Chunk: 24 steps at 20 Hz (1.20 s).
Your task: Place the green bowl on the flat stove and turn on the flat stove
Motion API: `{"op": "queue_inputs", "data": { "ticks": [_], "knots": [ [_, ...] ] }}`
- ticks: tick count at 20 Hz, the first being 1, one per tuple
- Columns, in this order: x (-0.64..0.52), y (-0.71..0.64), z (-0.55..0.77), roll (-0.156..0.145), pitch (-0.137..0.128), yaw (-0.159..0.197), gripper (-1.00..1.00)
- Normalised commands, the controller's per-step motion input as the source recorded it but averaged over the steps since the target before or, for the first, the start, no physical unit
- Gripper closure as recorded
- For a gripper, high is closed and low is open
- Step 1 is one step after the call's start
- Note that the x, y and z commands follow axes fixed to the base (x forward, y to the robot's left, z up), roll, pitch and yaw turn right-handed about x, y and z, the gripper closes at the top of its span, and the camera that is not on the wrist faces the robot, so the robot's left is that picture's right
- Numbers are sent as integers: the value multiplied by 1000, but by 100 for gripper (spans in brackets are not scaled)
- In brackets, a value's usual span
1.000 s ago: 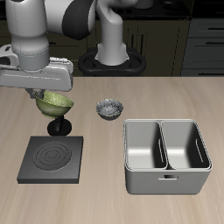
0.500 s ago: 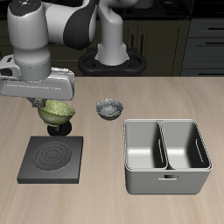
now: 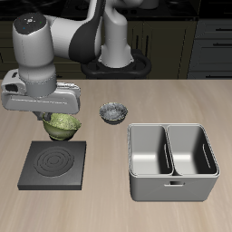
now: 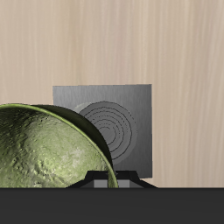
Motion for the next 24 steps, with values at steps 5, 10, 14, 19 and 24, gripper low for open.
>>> {"op": "queue_inputs", "data": {
  "ticks": [5,10,14,19,24],
  "knots": [
    [19,-24,-253,-9,14,-12,100],
    [18,36,-253,-9,23,19,100],
    [59,-47,-159,-20,7,-13,100],
    [57,-43,-156,-20,18,-7,100],
    [55,-95,-190,-21,19,0,100]
  ]
}}
